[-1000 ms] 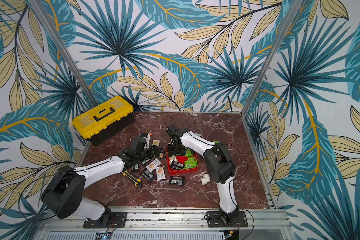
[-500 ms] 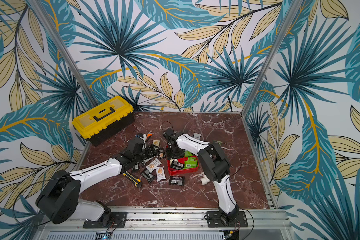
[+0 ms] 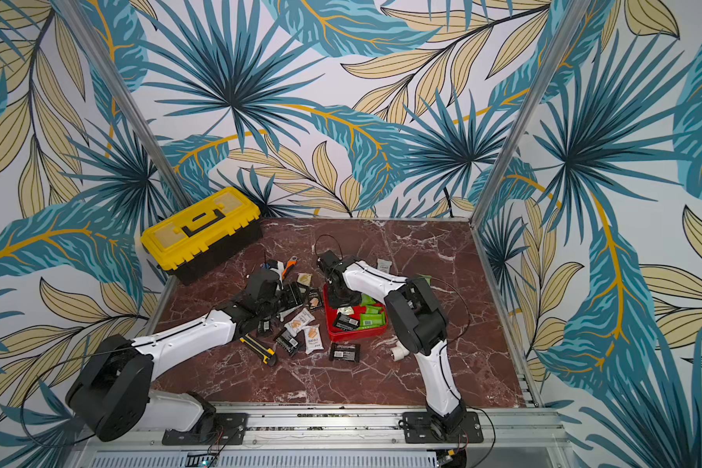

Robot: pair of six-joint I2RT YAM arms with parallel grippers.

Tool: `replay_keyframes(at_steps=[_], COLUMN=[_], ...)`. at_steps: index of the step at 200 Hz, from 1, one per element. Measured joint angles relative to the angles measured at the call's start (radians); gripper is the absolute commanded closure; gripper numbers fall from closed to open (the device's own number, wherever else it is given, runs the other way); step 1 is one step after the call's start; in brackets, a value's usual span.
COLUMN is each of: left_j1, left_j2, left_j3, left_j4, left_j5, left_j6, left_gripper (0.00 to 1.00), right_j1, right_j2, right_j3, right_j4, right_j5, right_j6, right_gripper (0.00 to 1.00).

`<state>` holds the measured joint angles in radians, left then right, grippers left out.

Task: Take the cookies out of the storage box
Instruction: Pick up the cookie from the storage box.

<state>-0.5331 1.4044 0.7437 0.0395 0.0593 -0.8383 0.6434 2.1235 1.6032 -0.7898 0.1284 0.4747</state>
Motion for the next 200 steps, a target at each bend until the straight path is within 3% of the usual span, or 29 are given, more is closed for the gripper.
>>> replay_keyframes(at_steps=[76, 154, 200], left_j1=[0.000, 0.000, -0.011], left_j2=[-0.021, -0.021, 0.016], left_j3=[-0.019, -0.019, 0.012], left_j4=[0.002, 0.003, -0.023], left_j5=[-0.016, -0.015, 0.002], left_j6=[0.000, 0.024, 0.114], left_gripper=[0.44, 0.44, 0.44], right_j1=[0.000, -0.007, -0.085], right_j2=[-0.023, -0.297, -0.388], right_j3=[0.006, -0.051, -0.137], right_j4=[-0.005, -0.027, -0.063], right_j5=[0.005, 0.020, 0.047], right_j6=[0.016, 0.045, 0.045], right_gripper=[0.58, 0.59, 0.60])
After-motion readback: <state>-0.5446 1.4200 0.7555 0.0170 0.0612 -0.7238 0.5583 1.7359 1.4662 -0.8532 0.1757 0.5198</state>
